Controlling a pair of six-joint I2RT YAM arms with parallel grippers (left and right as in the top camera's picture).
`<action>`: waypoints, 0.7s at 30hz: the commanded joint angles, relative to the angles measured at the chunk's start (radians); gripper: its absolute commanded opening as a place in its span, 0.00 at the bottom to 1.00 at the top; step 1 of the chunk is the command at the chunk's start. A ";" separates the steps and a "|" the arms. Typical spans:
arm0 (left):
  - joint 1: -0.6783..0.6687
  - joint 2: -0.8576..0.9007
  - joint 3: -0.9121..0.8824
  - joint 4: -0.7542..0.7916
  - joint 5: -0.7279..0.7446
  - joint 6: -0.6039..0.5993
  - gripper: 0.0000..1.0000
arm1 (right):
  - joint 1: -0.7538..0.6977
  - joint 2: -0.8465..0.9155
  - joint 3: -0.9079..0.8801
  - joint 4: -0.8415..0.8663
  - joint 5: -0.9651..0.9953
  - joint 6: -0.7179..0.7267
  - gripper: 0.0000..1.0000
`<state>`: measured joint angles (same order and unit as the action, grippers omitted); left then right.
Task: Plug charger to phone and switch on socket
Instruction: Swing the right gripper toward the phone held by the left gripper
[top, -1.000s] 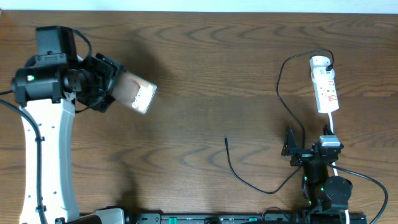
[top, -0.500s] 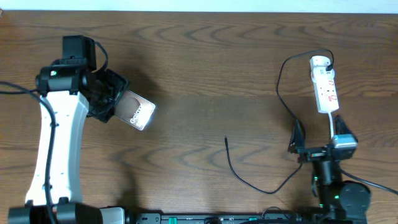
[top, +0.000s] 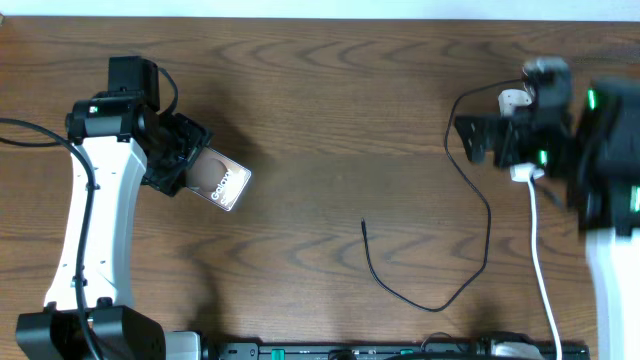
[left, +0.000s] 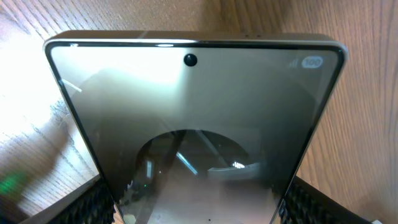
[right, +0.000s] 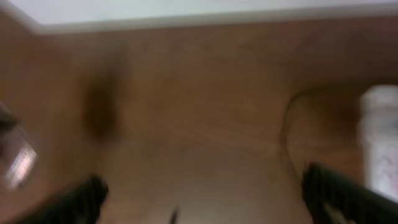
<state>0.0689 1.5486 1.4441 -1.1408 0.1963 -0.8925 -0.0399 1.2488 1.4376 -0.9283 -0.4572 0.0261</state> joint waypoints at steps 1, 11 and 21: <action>-0.003 -0.013 0.008 0.001 -0.002 0.009 0.07 | 0.008 0.255 0.237 -0.183 -0.314 0.002 0.99; -0.003 -0.013 0.008 -0.007 0.010 -0.122 0.07 | 0.024 0.678 0.336 -0.248 -0.757 -0.001 0.99; -0.003 -0.011 0.008 0.004 0.138 -0.464 0.07 | 0.174 0.889 0.336 -0.046 -0.851 -0.027 0.99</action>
<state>0.0689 1.5486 1.4441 -1.1370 0.2733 -1.1950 0.0711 2.1189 1.7554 -1.0218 -1.2098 0.0147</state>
